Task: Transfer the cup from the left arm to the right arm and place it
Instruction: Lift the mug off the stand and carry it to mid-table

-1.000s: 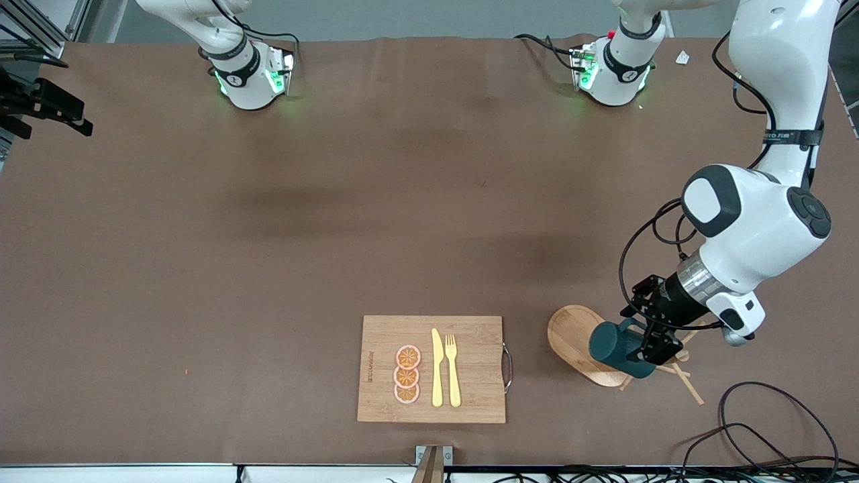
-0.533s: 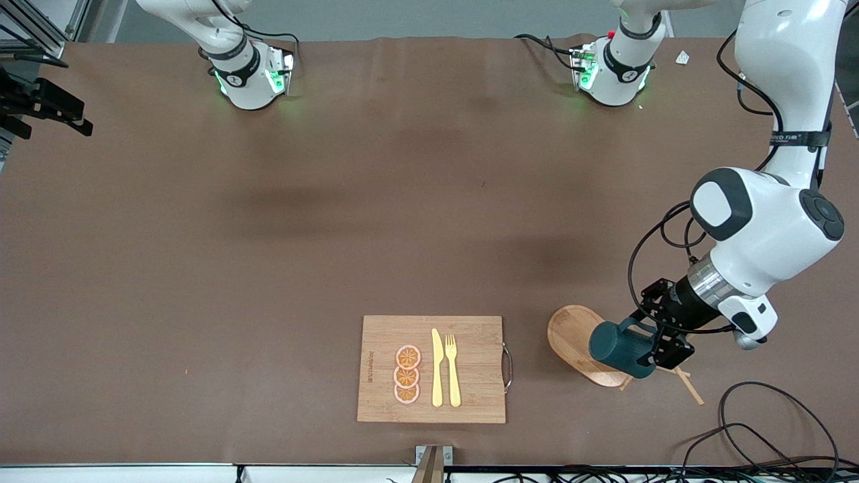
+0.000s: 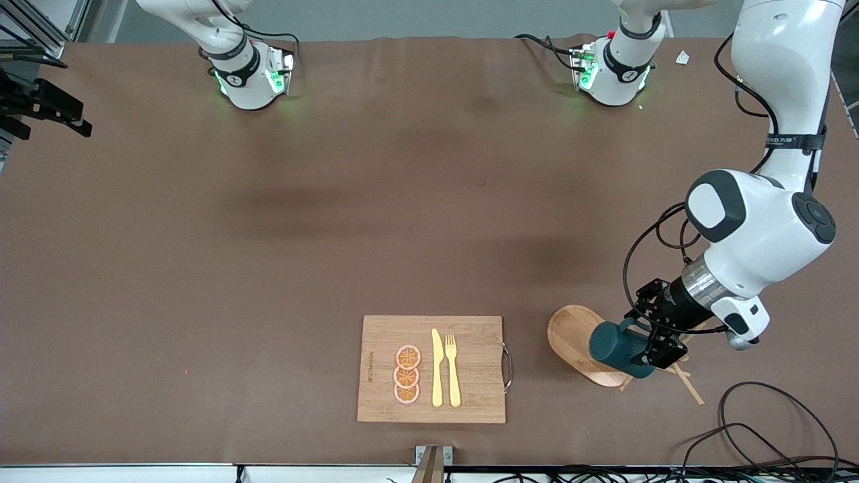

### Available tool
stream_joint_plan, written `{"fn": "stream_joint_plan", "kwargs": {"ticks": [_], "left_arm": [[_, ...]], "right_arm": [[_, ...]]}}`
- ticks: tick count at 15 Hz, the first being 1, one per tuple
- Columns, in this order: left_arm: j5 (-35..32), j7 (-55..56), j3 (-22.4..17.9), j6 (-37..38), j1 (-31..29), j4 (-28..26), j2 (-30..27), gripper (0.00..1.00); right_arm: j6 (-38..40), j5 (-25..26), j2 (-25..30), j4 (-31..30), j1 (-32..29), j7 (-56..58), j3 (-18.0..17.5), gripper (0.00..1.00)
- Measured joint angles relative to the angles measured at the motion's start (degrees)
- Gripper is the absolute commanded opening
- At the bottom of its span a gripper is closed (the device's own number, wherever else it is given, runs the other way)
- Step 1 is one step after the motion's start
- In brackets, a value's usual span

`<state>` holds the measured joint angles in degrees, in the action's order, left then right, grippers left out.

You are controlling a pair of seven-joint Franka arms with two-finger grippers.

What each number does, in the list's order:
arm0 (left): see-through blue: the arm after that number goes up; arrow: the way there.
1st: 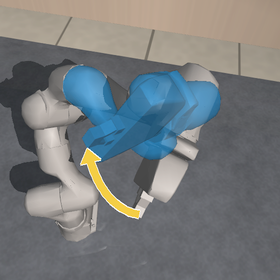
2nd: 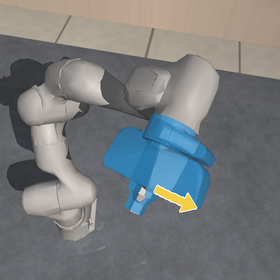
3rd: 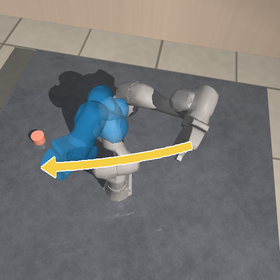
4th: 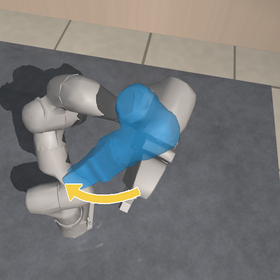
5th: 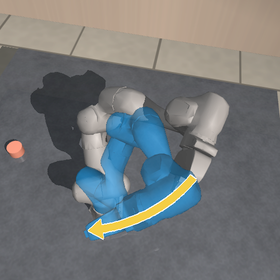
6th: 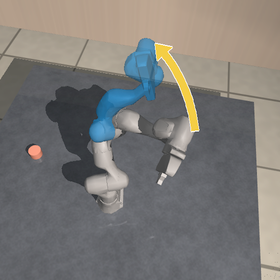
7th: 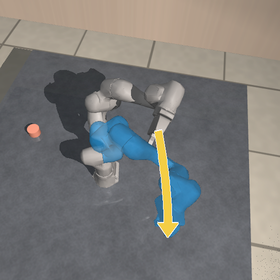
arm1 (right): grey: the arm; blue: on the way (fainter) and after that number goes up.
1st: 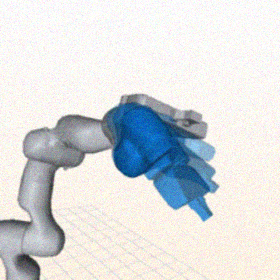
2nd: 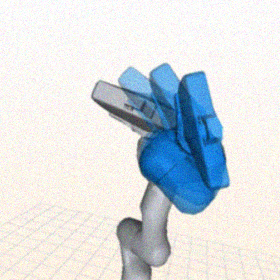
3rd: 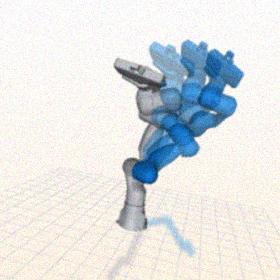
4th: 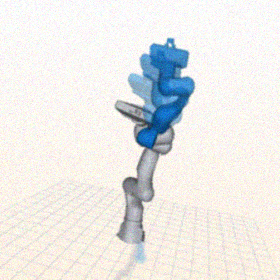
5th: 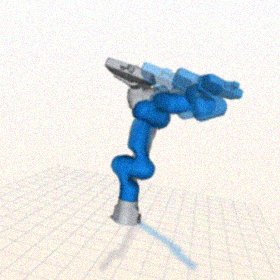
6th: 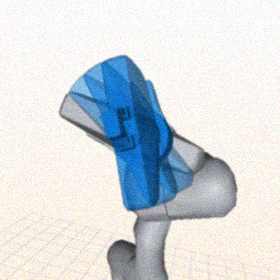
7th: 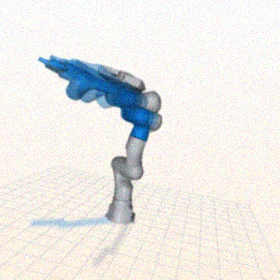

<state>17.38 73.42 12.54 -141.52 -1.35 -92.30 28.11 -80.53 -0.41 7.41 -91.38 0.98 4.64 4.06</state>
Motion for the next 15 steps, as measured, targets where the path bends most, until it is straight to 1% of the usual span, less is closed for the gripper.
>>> {"fn": "stream_joint_plan", "kwargs": {"ticks": [5,8,9,10,11,13,15], "left_arm": [[0.00,0.00,0.10,0.00,0.54,0.02,0.83,0.99],[0.00,0.00,0.07,-0.02,0.47,0.16,1.31,0.96],[0.00,0.00,0.07,-0.03,0.46,0.29,1.41,0.93],[0.00,0.00,0.07,-0.04,0.46,0.41,1.47,0.88],[0.00,0.00,0.07,-0.04,0.46,0.46,1.51,0.81],[0.00,0.00,0.07,-0.05,0.46,0.61,1.52,0.70],[0.00,0.00,0.07,-0.05,0.45,0.77,1.52,0.66]], "right_arm": [[0.15,0.04,0.00,-0.01,-0.25,0.00,0.14,1.00],[0.15,0.05,0.00,-0.03,-0.25,0.00,0.14,1.00],[0.15,0.05,0.00,-0.03,-0.25,0.00,0.14,1.00],[0.15,0.05,0.00,-0.04,-0.25,0.00,0.14,1.00],[0.15,0.05,0.00,-0.04,-0.25,0.00,0.14,1.00],[0.15,0.05,0.00,-0.04,-0.26,0.00,0.14,1.00],[0.16,0.05,0.00,-0.04,-0.26,0.00,0.14,1.00]]}}
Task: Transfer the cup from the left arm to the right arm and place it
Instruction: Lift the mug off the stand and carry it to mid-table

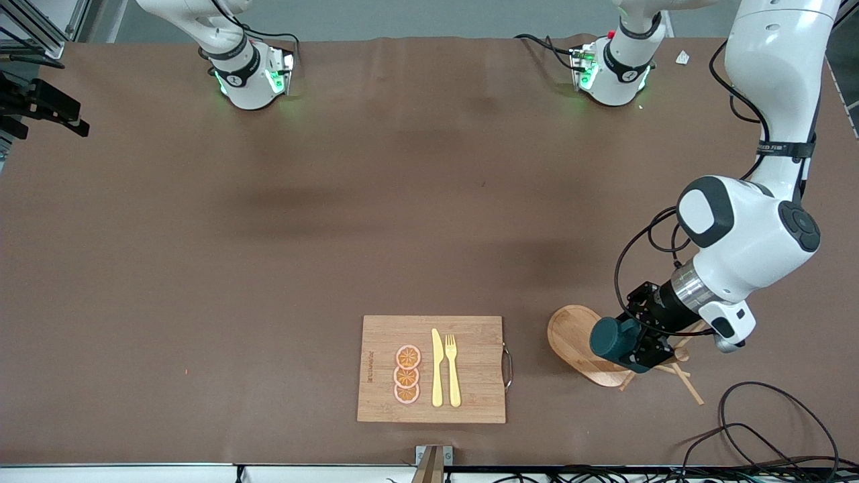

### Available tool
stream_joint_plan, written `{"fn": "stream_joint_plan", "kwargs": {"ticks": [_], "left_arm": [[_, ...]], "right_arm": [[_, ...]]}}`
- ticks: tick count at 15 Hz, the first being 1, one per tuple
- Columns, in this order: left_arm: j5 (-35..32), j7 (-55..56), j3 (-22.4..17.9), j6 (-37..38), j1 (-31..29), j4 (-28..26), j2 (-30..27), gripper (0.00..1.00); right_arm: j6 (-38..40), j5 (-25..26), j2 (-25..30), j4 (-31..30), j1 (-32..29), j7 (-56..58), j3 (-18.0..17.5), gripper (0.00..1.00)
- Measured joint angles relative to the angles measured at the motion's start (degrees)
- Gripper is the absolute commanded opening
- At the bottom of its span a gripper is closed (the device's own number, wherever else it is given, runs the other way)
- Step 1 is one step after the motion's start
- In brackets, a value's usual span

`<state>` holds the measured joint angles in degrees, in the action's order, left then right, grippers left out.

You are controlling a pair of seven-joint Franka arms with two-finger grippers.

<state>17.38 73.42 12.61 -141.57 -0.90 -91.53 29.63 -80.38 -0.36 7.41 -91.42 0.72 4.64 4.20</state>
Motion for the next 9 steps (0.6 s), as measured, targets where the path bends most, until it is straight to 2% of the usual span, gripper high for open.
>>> {"fn": "stream_joint_plan", "kwargs": {"ticks": [5,9], "left_arm": [[0.00,0.00,0.13,0.00,0.02,0.87,-0.23,0.62],[0.00,0.00,2.00,0.09,0.01,1.39,-1.50,0.57]], "right_arm": [[0.00,0.00,0.00,-0.01,0.00,0.00,0.00,1.00],[0.01,0.00,0.00,-0.01,0.00,0.00,0.00,1.00]]}}
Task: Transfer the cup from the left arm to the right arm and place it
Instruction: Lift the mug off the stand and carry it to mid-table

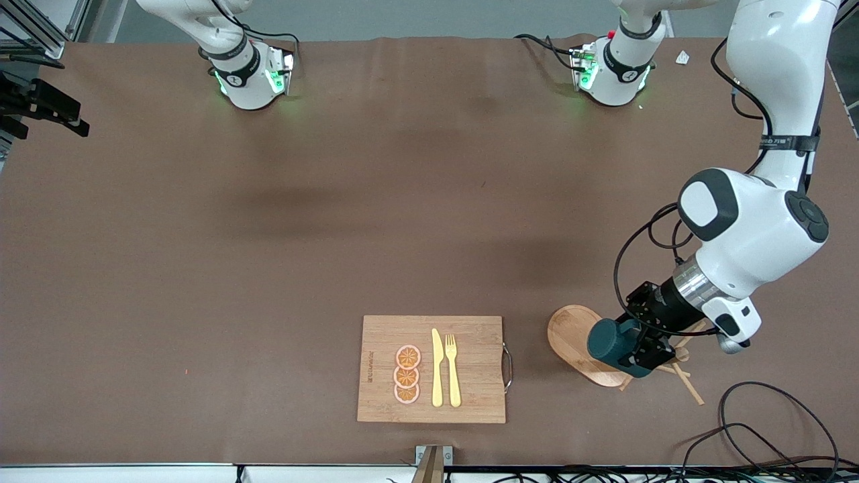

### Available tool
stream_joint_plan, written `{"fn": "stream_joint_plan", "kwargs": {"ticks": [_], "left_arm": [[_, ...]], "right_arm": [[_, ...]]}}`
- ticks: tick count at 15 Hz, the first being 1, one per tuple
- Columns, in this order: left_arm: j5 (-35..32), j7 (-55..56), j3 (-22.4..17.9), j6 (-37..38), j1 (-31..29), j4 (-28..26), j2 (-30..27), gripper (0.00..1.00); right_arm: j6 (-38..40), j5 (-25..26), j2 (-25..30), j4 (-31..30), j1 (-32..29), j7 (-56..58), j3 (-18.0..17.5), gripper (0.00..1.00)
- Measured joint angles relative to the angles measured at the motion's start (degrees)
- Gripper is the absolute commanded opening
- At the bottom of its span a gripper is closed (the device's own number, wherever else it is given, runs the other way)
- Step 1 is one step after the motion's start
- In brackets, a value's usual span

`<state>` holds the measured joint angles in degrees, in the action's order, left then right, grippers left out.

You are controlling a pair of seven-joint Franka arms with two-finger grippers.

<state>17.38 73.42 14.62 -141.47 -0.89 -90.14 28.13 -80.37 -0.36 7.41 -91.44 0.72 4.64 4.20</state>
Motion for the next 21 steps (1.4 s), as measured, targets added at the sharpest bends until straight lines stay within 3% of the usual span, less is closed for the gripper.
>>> {"fn": "stream_joint_plan", "kwargs": {"ticks": [5,8,15,21], "left_arm": [[-0.89,-0.16,2.20,0.50,0.63,0.02,-1.85,0.57],[-6.62,-0.04,2.45,0.83,3.75,0.01,-2.61,0.56],[-30.79,13.07,2.52,1.14,15.33,-0.67,-1.84,0.55],[-50.78,27.19,2.34,1.16,24.49,-1.33,3.25,0.55]], "right_arm": [[0.00,0.00,0.00,0.00,0.00,0.00,0.00,1.00],[0.03,0.00,0.00,0.00,0.00,0.00,0.01,1.00],[0.34,0.00,0.00,-0.01,-0.01,0.00,0.01,1.00],[0.37,0.01,0.00,-0.01,-0.01,0.00,-0.03,1.00]]}}
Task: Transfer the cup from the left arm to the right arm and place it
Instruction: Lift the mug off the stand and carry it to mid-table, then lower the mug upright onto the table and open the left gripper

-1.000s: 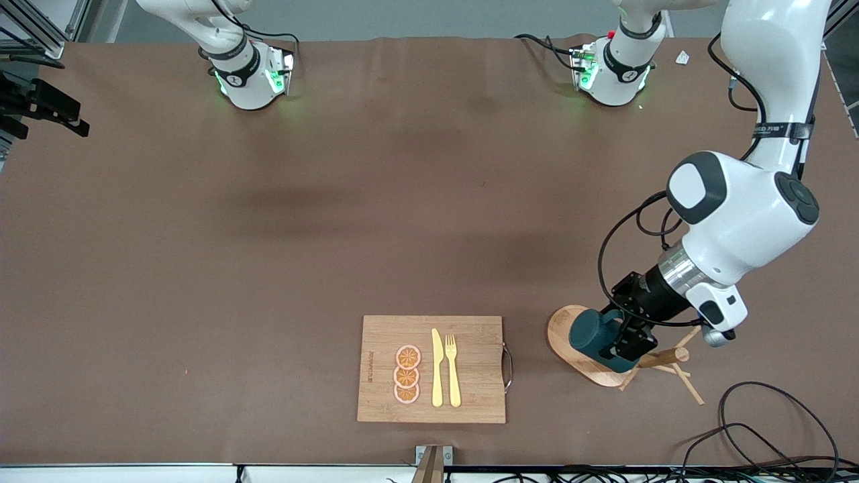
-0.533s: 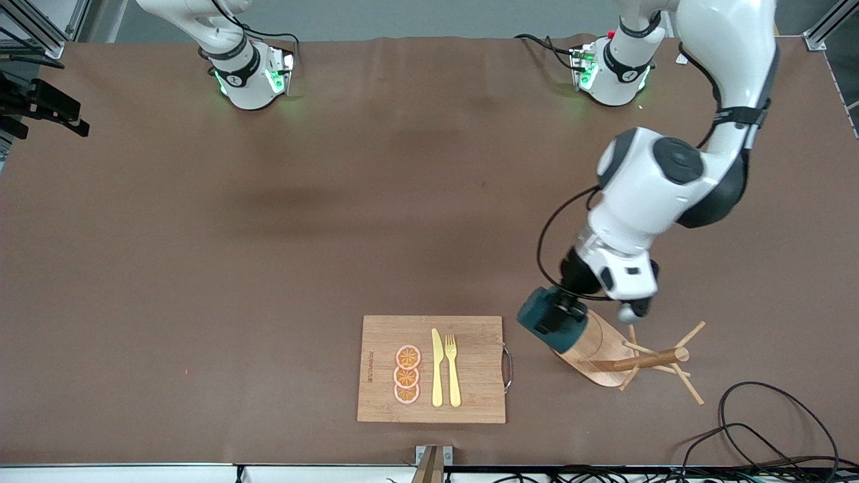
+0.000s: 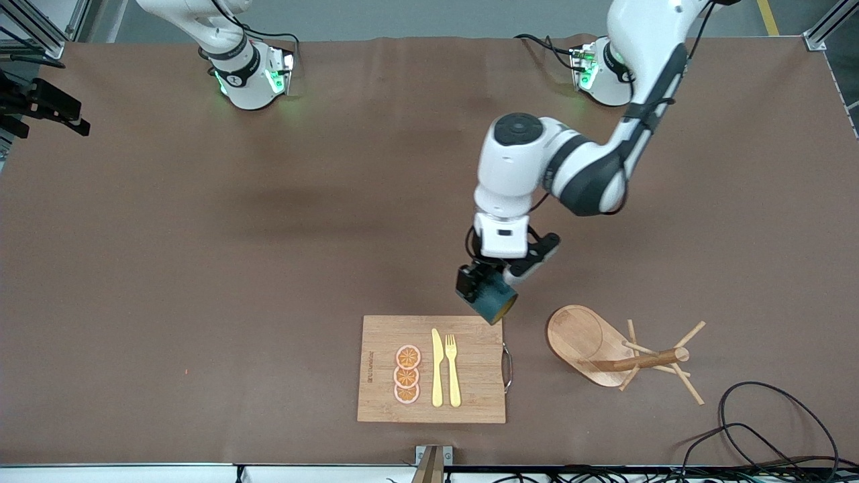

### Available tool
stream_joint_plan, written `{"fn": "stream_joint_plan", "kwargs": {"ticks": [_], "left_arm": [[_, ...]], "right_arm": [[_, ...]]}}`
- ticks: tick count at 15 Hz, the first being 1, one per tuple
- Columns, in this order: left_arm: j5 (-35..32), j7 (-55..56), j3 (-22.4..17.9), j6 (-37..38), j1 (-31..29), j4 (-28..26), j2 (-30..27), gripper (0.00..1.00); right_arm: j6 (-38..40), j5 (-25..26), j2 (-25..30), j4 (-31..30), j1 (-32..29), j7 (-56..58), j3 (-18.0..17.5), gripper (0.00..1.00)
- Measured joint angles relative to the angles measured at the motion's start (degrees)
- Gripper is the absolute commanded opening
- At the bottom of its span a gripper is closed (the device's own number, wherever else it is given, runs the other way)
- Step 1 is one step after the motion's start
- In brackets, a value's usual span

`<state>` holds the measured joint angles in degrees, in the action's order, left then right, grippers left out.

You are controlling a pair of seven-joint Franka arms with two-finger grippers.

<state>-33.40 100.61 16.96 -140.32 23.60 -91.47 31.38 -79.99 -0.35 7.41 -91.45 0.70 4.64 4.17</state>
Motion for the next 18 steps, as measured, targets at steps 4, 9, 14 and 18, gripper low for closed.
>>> {"fn": "stream_joint_plan", "kwargs": {"ticks": [4,9,14,18], "left_arm": [[-12.20,8.16,-0.19,1.34,5.92,0.00,4.01,0.53],[-21.66,13.31,-1.56,11.13,15.43,5.09,10.01,0.52],[-23.94,14.44,-13.16,13.18,30.41,7.43,14.59,0.52],[-31.77,18.60,-18.67,13.93,38.09,7.91,17.65,0.52]], "right_arm": [[0.01,0.05,0.00,0.00,0.00,0.00,0.00,1.00],[-0.01,0.12,0.00,0.03,0.00,-0.02,0.03,1.00],[0.21,0.12,0.00,0.19,0.00,-0.02,-0.11,1.00],[0.20,0.16,-0.06,0.24,-0.05,-0.02,0.04,1.00]]}}
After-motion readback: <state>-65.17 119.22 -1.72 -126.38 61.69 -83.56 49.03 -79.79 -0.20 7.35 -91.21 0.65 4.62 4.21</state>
